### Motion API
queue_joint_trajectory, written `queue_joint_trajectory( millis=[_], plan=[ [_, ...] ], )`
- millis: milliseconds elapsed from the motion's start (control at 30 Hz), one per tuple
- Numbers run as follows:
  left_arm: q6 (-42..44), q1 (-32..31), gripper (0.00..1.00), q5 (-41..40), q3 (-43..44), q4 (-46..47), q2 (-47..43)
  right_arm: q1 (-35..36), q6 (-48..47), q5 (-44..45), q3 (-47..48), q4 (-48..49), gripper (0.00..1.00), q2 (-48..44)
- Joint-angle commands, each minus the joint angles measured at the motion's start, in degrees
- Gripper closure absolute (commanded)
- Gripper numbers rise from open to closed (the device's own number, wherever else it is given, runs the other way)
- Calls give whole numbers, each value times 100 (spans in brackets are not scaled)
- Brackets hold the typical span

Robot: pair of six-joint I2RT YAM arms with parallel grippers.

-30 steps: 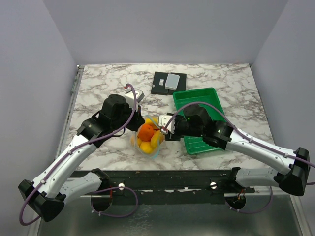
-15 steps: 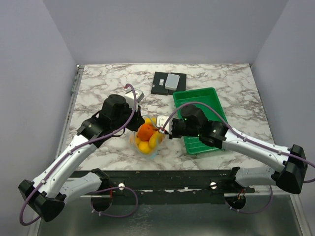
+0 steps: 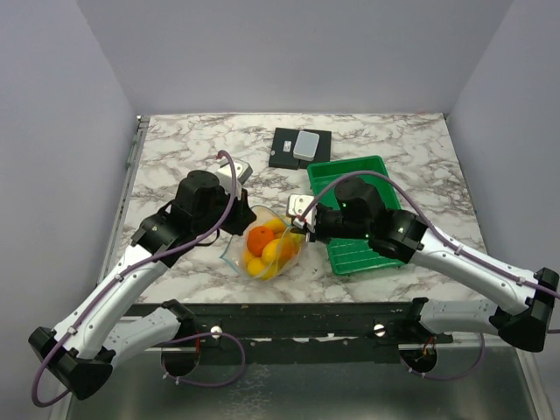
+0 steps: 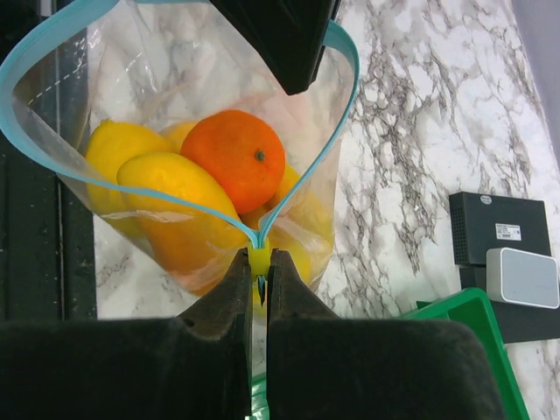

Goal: Place the food in the zip-top bag and seal the zipper
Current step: Zip the zipper food storage bag.

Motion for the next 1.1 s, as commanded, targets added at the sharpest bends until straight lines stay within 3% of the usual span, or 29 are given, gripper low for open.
queue_joint_trajectory(
  millis=[0, 367, 600, 900, 1067],
  plan=[
    [-7, 11, 87, 318, 174, -201, -189, 2, 406, -416, 386, -638, 99, -159],
    [342, 11, 41, 611, 410, -208, -611, 69, 816, -794, 745, -1658, 99, -120],
    [557, 11, 29, 1595, 278, 463, -1027, 136, 1084, -892, 1347, -2235, 99, 44],
    [687, 10, 23, 3160, -115, 1418, -1016, 342, 1392, -847, 2264, -3077, 100, 516],
    [592, 9, 21, 3542, -379, 1942, -1020, 468, 1418, -871, 2442, -3147, 99, 637]
  ],
)
